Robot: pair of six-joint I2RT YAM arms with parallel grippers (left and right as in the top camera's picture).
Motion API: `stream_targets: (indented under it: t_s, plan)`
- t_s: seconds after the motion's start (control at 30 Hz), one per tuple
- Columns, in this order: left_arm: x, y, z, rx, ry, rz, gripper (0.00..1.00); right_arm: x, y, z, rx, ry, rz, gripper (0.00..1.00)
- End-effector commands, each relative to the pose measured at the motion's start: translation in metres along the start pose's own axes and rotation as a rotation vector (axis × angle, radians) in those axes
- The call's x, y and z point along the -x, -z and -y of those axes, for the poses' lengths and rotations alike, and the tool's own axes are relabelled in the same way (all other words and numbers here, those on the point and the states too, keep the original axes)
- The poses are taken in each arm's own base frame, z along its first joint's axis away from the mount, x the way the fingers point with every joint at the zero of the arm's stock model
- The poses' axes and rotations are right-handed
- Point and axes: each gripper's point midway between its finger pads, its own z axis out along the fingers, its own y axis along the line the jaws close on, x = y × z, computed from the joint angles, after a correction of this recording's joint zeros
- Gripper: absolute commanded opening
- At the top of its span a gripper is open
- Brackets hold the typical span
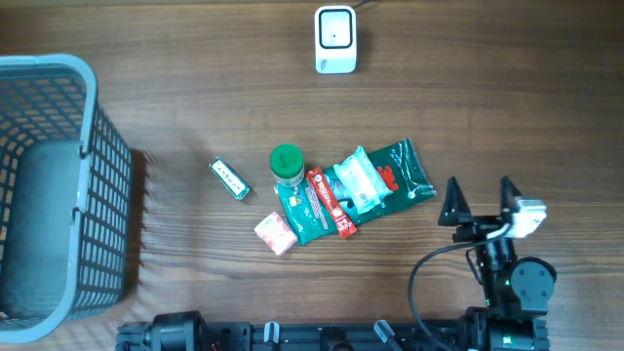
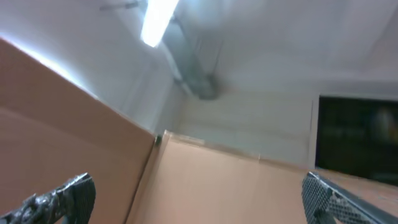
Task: Scan the item barcode
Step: 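Reach right gripper to the pile and grasp Zappy wipes pack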
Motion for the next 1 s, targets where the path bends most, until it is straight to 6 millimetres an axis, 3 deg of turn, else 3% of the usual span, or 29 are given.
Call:
stream_targets:
  t_s: [0.0, 0.07, 0.1, 0.13, 0.27, 0.33, 0.43, 0.57, 0.7, 0.77, 0.83, 0.97]
  plan:
    - [-0.033, 0.004, -0.004, 0.02, -0.02, -0.126, 1.0, 0.0, 0.0, -0.009, 0.049, -0.731, -0.023, 1.0]
    - [-0.073, 0.008, -0.008, 0.035, -0.042, -0.277, 1.0, 0.003, 0.0, 0.008, -0.03, -1.169, 0.043, 1.0]
    - [-0.102, 0.013, -0.011, 0.046, -0.08, -0.381, 1.0, 0.002, 0.0, 0.006, -0.016, -1.459, 0.036, 1.0]
    - [-0.114, 0.013, -0.012, 0.048, -0.094, -0.42, 1.0, 0.004, 0.0, 0.002, 0.005, -1.484, 0.027, 1.0]
    - [-0.171, 0.011, -0.013, 0.062, -0.122, -0.567, 1.0, 0.055, 0.01, -0.045, 0.3, -0.975, 0.077, 1.0]
    - [-0.208, 0.01, -0.011, 0.05, -0.144, -0.645, 1.0, 0.067, 0.012, -0.057, 0.313, -0.806, 0.068, 1.0]
    - [-0.266, 0.007, 0.015, -0.09, -0.114, -0.748, 1.0, 0.09, 0.005, -0.072, 0.303, -0.592, 0.02, 0.99]
    - [-0.32, 0.016, 0.027, -0.174, -0.096, -0.853, 1.0, 0.108, -0.025, -0.095, 0.299, -0.354, -0.197, 0.99]
    - [-0.357, 0.026, 0.022, -0.164, -0.114, -0.928, 1.0, 0.101, -0.06, -0.099, 0.18, -0.161, -0.543, 0.99]
    - [-0.367, 0.025, 0.022, -0.164, -0.113, -0.924, 1.0, 0.093, -0.068, -0.103, 0.163, -0.077, -0.705, 1.0]
    - [-0.37, 0.022, 0.023, -0.169, -0.108, -0.912, 1.0, 0.081, -0.073, -0.102, 0.127, -0.109, -0.861, 1.0]
    - [-0.384, 0.029, 0.02, -0.164, -0.117, -0.947, 1.0, 0.05, -0.089, -0.092, 0.126, -0.089, -0.962, 0.99]
